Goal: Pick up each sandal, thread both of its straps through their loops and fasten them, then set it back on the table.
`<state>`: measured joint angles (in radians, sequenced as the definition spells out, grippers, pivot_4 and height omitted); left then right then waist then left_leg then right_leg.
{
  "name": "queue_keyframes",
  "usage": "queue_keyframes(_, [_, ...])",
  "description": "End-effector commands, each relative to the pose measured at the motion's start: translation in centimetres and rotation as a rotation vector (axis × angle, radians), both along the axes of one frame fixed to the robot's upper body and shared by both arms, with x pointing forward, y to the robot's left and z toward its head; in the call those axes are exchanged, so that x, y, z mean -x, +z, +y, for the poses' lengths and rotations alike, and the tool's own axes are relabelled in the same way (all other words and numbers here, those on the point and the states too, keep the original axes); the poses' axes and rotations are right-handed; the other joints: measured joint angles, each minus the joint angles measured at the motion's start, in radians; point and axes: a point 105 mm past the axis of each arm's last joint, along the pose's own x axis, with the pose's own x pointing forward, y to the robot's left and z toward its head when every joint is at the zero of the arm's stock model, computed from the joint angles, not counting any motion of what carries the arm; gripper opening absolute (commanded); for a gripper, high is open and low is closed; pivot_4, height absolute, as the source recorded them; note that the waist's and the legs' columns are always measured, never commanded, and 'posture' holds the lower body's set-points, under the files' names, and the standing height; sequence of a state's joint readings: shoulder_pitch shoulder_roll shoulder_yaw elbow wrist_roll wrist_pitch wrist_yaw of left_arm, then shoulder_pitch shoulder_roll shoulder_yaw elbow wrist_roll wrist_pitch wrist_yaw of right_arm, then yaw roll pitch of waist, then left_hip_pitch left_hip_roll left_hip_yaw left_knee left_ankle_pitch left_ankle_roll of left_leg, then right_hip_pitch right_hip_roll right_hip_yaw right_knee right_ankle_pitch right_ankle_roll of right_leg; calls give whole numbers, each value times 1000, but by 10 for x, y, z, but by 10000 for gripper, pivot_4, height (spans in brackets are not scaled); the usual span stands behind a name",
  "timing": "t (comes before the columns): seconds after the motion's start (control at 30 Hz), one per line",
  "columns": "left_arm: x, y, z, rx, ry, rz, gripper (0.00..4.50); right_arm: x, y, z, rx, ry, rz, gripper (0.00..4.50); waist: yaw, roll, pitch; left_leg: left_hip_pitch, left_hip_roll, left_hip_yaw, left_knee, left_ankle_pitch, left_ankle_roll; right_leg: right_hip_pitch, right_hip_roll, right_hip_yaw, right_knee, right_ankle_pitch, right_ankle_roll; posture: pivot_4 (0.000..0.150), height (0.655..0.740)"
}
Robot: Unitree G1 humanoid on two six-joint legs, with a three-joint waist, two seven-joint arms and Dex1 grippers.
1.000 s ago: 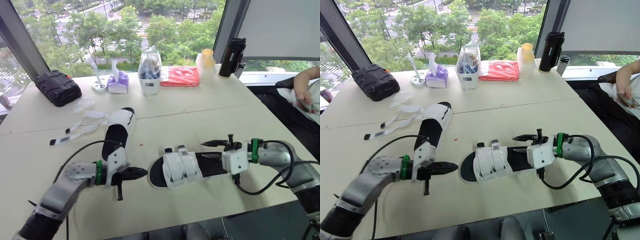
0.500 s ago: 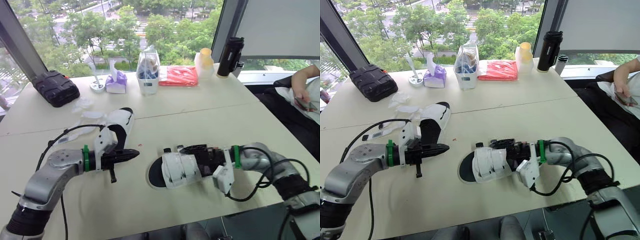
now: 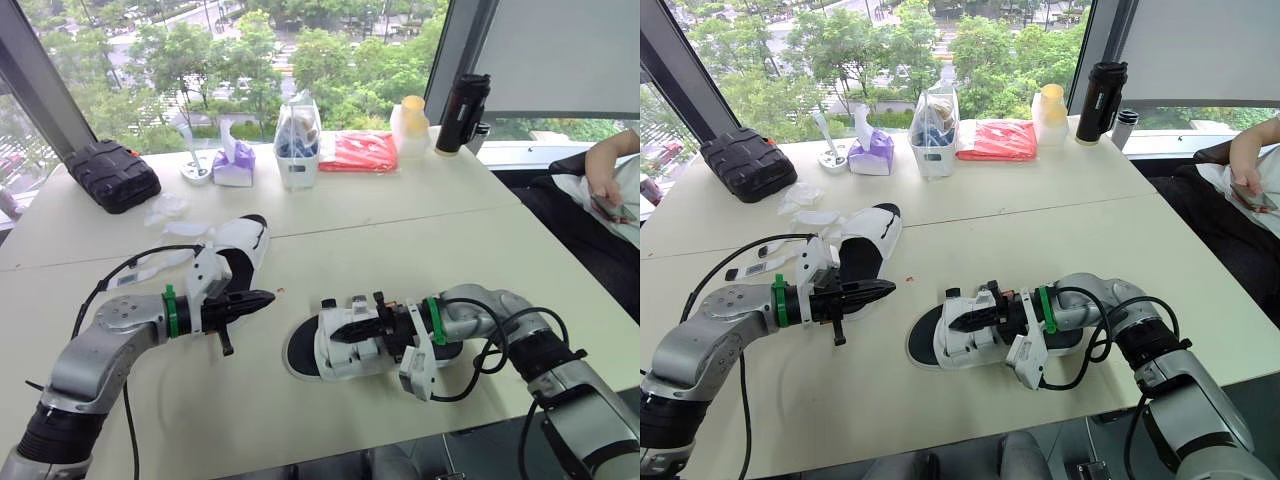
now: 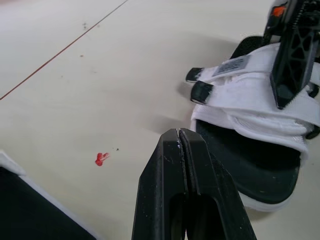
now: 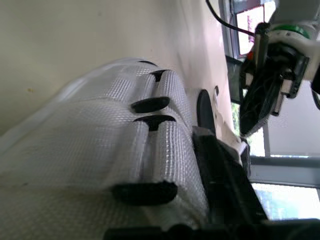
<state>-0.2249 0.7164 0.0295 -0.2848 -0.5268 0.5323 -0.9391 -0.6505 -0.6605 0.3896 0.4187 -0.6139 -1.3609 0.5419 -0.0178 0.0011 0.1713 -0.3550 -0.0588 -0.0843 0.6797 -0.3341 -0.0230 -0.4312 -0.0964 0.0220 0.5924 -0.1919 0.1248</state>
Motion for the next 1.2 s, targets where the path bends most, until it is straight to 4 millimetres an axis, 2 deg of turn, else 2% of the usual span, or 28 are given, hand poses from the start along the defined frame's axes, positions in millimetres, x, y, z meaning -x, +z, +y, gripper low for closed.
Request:
queue_keyframes(0.03, [-1, 11, 4, 15, 24, -57, 0, -18, 30, 0, -96, -68, -68, 476, 0, 0, 0, 0, 0, 0, 0, 0, 0, 0, 0, 0, 0, 0, 0, 1500, 7400])
queue_keyframes(0.07, [-1, 11, 4, 17, 26, -58, 0, -25, 37, 0, -116, -99, -81, 476, 0, 0, 0, 0, 0, 0, 0, 0, 0, 0, 0, 0, 1, 0, 0, 1500, 7400])
queue_keyframes(0.17, [0, 11, 3, 27, 35, -59, 0, -63, 69, -3, -204, -287, -122, 476, -4, -1, 1, 0, 0, 0, 0, 0, 0, -1, 0, 1, 2, 0, 0, 1500, 7400])
queue_keyframes(0.2, [0, 11, 2, 34, 41, -59, 0, -92, 82, -12, -235, -449, -113, 476, -4, -1, 2, 0, 0, 0, 0, 0, 0, -2, 0, 1, 2, 1, -1, 1500, 7400])
queue_keyframes(0.27, [0, 11, 0, 41, 47, -60, 0, -129, 99, -29, -304, -674, -72, 476, -4, -1, 2, 0, 1, 1, 0, 0, 0, -2, 1, 1, 3, 1, -3, 1500, 7400])
queue_keyframes(0.3, [0, 11, 0, 42, 48, -61, 0, -139, 104, -35, -338, -745, -48, 476, -3, -1, 3, -1, 1, 0, 0, 0, 0, -2, 1, 1, 3, 1, -6, 1500, 7400])
queue_keyframes(0.37, [1, 10, -3, 40, 47, -67, 0, -173, 105, -56, -375, -986, 9, 476, 1, -2, 3, -1, 1, 0, 0, 3, -4, -2, 2, 0, 3, 0, -6, 1500, 7400])
queue_keyframes(0.4, [1, 10, -4, 39, 47, -70, 0, -183, 105, -62, -390, -1064, 25, 476, 1, -2, 3, -1, 1, 0, 0, 3, -4, -3, 2, 0, 3, 0, -7, 1500, 7400])
queue_keyframes(0.47, [1, 9, -5, 35, 51, -75, 0, -199, 91, -76, -354, -1240, 60, 476, -2, -2, 3, -1, 1, 0, -1, 3, -4, -3, 1, 1, 2, 0, -7, 1500, 7400])
queue_keyframes(0.53, [0, 9, -5, 31, 56, -82, 0, -208, 83, -86, -356, -1371, 71, 476, -4, -2, 3, -3, 1, 0, -1, 3, -5, -4, 1, 1, 2, 0, -7, 1500, 7400])
queue_keyframes(0.63, [-2, 10, -6, 35, 62, -88, 0, -213, 73, -96, -319, -1490, -13, 476, -6, -1, 3, -5, 1, 1, -3, 3, -5, -9, 1, 1, 3, 0, -7, 1500, 7400])
queue_keyframes(0.7, [-2, 10, -6, 34, 64, -91, 0, -214, 70, -102, -250, -1521, -113, 476, -9, -1, 3, -8, 1, 1, -3, 4, -6, -12, 1, 2, 4, 1, -6, 1500, 7400])
queue_keyframes(0.9, [0, 7, -9, 31, 61, -92, 0, -215, 70, -109, -183, -1566, -239, 476, -9, 0, 3, -9, 0, 0, -3, 4, -7, -13, 1, 2, 4, 1, -6, 1500, 7400])
queue_keyframes(1.13, [1, 3, -11, 23, 56, -89, 0, -216, 70, -110, -226, -1612, -183, 476, -28, 0, 3, -9, 0, 0, -3, 4, -7, -13, 1, 1, 5, 1, -6, 1500, 7400])
queue_keyframes(1.17, [1, 2, -12, 19, 55, -89, 0, -216, 70, -110, -239, -1618, -160, 9461, -29, 0, 3, -9, 0, 0, -3, 4, -7, -13, 1, 2, 5, 1, -6, 1500, 7400])
queue_keyframes(1.2, [1, 2, -12, 18, 53, -89, 0, -215, 67, -109, -258, -1625, -116, 12317, -29, 0, 3, -9, 0, 0, -3, 4, -7, -13, 1, 1, 5, 1, -6, 1500, 7400])
